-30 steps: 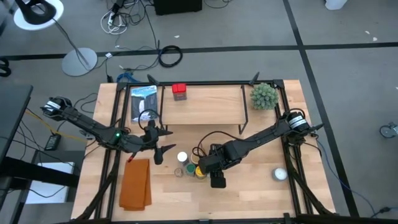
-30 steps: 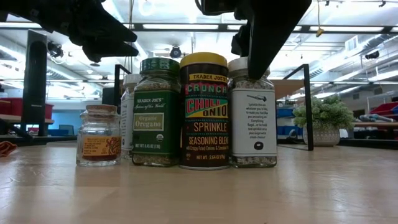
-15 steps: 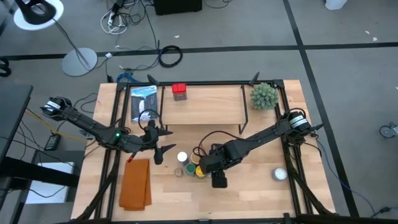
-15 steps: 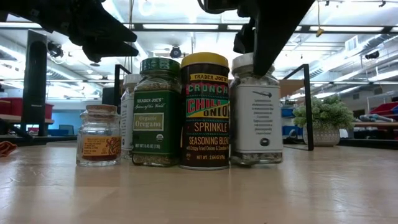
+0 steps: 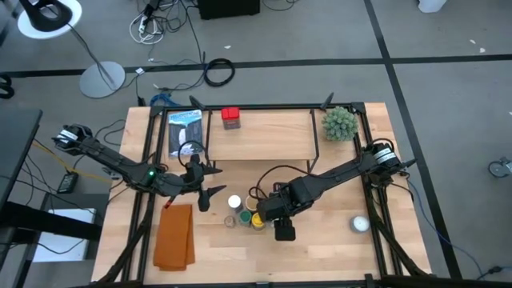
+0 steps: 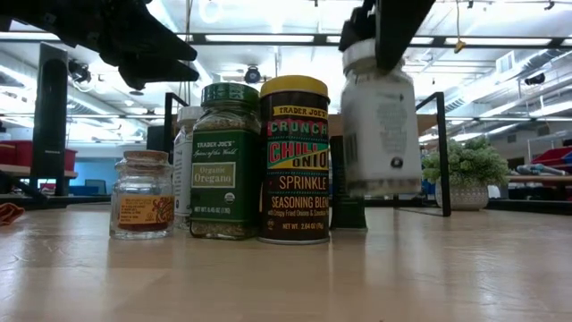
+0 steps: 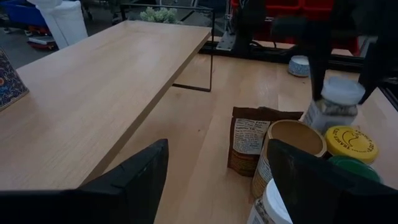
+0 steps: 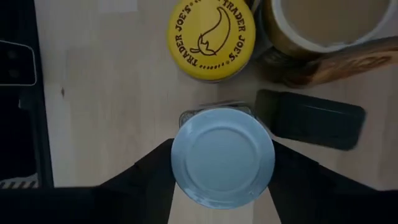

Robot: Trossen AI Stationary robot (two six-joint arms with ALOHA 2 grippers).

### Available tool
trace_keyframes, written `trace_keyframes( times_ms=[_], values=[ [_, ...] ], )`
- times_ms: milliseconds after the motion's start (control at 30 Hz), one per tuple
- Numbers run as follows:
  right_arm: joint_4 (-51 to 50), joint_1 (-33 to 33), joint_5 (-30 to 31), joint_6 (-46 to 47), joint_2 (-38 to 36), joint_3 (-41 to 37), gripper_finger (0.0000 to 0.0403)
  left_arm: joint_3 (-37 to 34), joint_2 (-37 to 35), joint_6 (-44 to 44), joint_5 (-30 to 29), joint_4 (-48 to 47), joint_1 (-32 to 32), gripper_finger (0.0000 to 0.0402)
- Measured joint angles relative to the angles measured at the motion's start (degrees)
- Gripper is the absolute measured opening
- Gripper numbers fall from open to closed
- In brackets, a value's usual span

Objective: Shelf spices
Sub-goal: Put the right white seasoning bottle on the shelf

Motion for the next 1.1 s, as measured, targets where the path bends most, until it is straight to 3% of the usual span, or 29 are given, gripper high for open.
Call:
trace_keyframes(
  times_ms=[333, 667, 833, 1100],
  values=[
    [-14.16, -2.25, 4.4, 3.17, -0.04, 12.37, 0.0229, 0.0, 0.0, 0.0, 0.0, 0.01, 0.0, 0.0278],
    [-24.92, -7.94, 7.21, 3.5, -0.07, 23.65, 0.0214, 0.0, 0.0, 0.0, 0.0, 0.02, 0.0, 0.0278],
    [-27.69, -12.81, 9.37, 5.28, -0.07, 26.46, 0.0231, 0.0, 0.0, 0.0, 0.0, 0.02, 0.0, 0.0278],
    [-27.55, -21.35, 9.25, 6.21, -0.54, 27.14, 0.0214, 0.0, 0.0, 0.0, 0.0, 0.02, 0.0, 0.0278]
  ],
)
